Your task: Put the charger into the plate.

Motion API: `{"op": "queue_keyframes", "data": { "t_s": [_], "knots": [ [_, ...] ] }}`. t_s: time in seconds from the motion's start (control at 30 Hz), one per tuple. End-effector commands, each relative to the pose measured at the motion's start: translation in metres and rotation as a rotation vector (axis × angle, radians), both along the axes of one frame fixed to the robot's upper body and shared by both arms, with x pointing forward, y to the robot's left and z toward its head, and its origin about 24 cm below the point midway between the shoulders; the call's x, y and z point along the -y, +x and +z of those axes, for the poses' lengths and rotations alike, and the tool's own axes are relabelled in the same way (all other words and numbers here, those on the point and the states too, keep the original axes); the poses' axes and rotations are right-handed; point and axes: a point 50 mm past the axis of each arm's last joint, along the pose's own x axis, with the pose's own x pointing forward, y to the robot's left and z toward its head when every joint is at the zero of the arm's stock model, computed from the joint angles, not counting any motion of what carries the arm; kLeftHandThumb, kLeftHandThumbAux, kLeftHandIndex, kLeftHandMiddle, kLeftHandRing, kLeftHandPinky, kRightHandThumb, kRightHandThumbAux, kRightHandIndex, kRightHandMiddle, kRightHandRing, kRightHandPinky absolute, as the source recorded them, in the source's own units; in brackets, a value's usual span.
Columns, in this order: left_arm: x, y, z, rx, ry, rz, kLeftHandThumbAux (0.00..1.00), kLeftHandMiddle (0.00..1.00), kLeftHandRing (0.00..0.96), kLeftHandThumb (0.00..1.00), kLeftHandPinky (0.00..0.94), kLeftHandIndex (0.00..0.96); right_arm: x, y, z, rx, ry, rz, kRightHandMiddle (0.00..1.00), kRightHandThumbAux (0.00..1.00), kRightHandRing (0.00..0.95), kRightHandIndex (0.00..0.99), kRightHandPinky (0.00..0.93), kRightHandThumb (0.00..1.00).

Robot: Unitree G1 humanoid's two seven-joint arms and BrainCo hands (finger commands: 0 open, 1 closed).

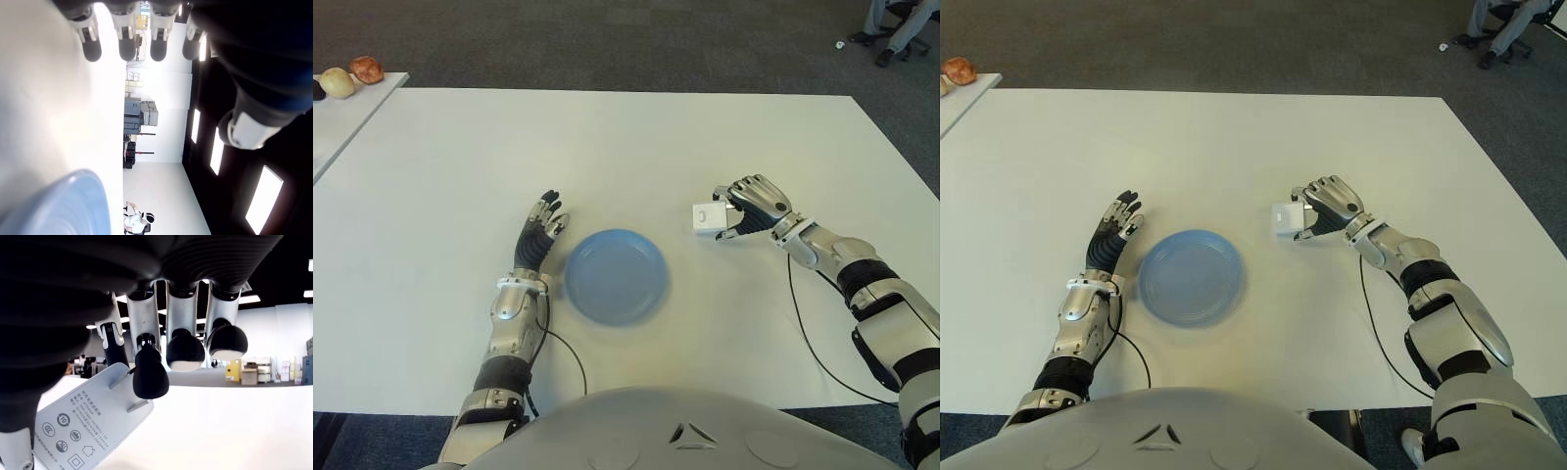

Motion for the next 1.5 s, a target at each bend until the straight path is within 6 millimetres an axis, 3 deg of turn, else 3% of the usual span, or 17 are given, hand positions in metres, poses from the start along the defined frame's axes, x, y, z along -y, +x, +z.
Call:
{"op": "queue_keyframes", "data": {
  "t_s": [0.03,0.23,0.37,0.73,1.27,1.5],
  "knots": [
    [0.001,-0.026,-0.032,-0.181,-0.041,0.013,0.576,0.074,0.061,0.000,0.071,0.019,0.002,-0.003,-0.003,-0.034,-0.008,0.003,0.872,0.708,0.877,0.441,0.878,0.725],
    [0.002,-0.025,-0.032,-0.179,-0.041,0.013,0.569,0.078,0.065,0.000,0.076,0.020,0.001,0.001,0.014,-0.007,0.025,0.024,0.878,0.709,0.882,0.441,0.882,0.724],
    [0.003,-0.024,-0.033,-0.179,-0.042,0.010,0.567,0.077,0.065,0.000,0.075,0.018,-0.005,0.006,0.037,0.041,0.068,0.055,0.879,0.709,0.883,0.441,0.883,0.724],
    [0.003,-0.022,-0.034,-0.189,-0.044,0.005,0.563,0.080,0.066,0.000,0.069,0.016,-0.051,-0.006,0.093,0.131,0.240,0.147,0.875,0.709,0.880,0.441,0.874,0.728],
    [0.005,-0.019,-0.036,-0.195,-0.046,0.008,0.560,0.079,0.068,0.000,0.083,0.016,-0.101,-0.028,0.114,0.109,0.335,0.259,0.863,0.711,0.865,0.440,0.862,0.730],
    [0.007,-0.019,-0.036,-0.198,-0.047,0.006,0.559,0.079,0.068,0.000,0.078,0.013,-0.108,-0.034,0.116,0.088,0.337,0.282,0.858,0.712,0.860,0.440,0.858,0.729]
  ]
}}
